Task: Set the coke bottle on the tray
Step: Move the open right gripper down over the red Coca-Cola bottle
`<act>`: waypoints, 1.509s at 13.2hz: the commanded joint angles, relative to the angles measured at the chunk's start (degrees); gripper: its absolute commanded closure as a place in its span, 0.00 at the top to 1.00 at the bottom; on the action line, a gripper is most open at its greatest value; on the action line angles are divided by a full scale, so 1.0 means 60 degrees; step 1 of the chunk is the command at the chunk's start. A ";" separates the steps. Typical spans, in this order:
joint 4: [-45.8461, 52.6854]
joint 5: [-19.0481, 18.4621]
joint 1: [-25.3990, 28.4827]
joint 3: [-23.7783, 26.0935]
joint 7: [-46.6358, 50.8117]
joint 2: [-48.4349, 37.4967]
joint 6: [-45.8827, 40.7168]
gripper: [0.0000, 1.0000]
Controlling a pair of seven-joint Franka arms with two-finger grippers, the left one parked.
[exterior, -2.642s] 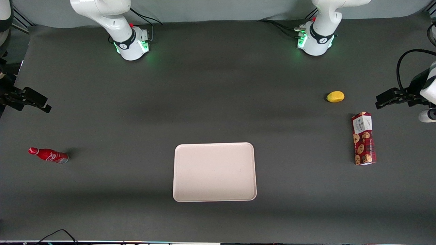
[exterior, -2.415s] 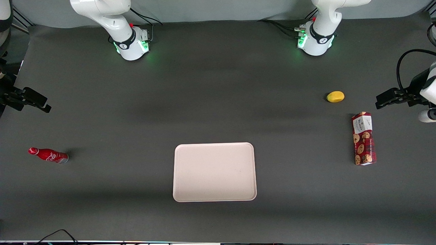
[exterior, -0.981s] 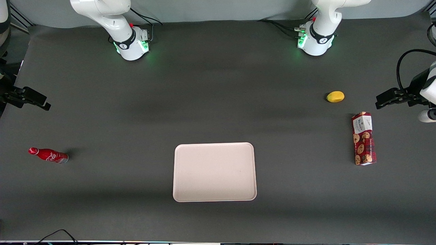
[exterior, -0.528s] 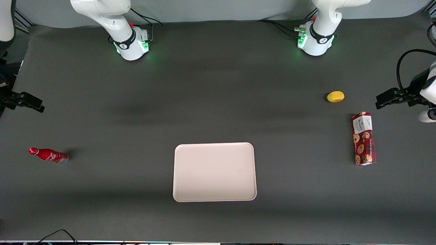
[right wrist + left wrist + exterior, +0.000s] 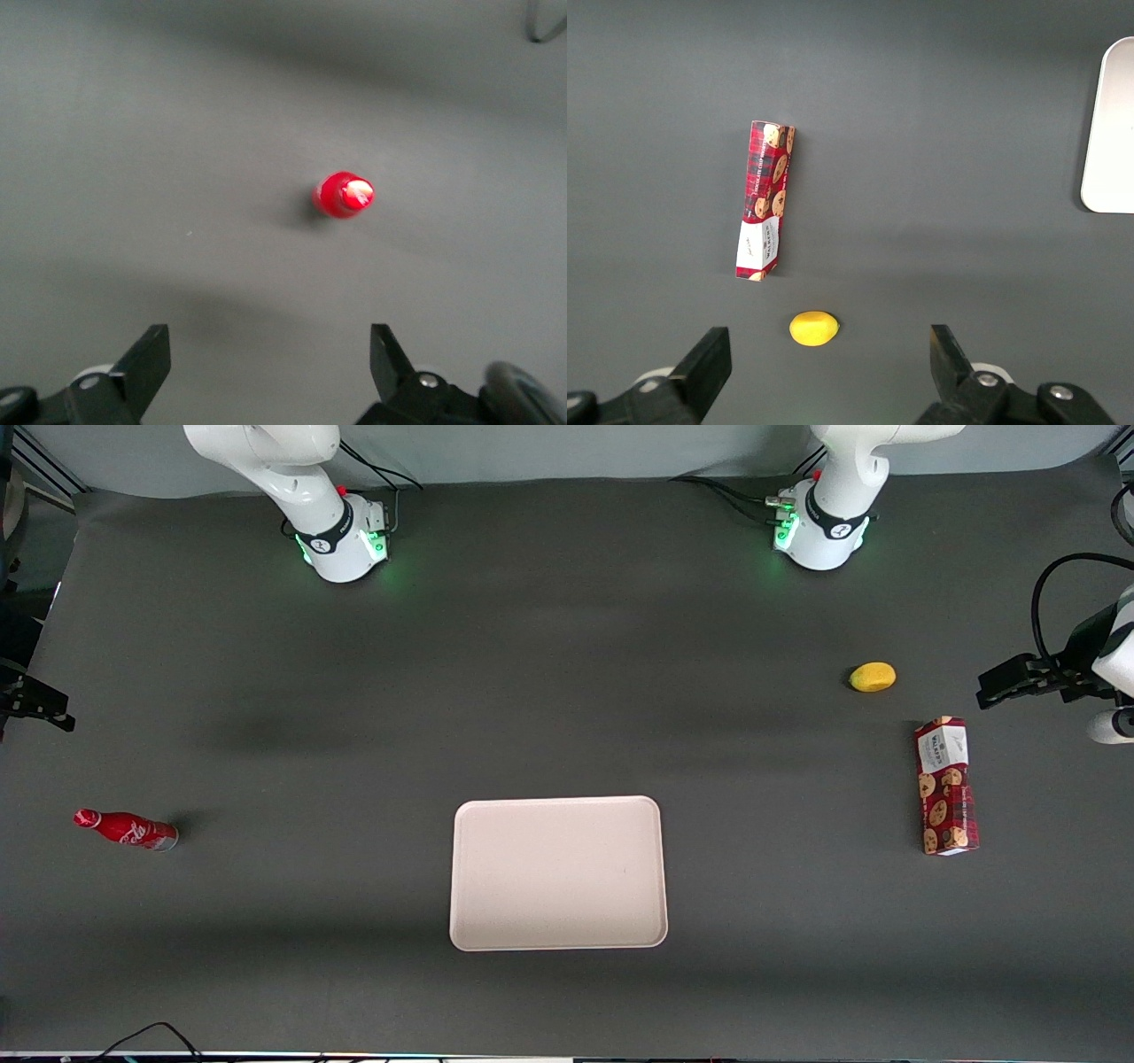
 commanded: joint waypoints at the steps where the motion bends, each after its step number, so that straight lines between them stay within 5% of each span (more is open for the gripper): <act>1: 0.0326 0.2084 -0.0100 -0.0636 -0.2899 0.1418 0.0747 1.00; 6: 0.1058 0.2310 -0.0173 -0.0711 -0.3156 0.2767 0.1872 1.00; 13: 0.2771 0.2793 -0.0144 -0.0696 -0.3127 0.4364 0.0970 1.00; 20: 0.2715 0.2984 -0.0115 -0.0696 -0.3025 0.4746 0.0982 1.00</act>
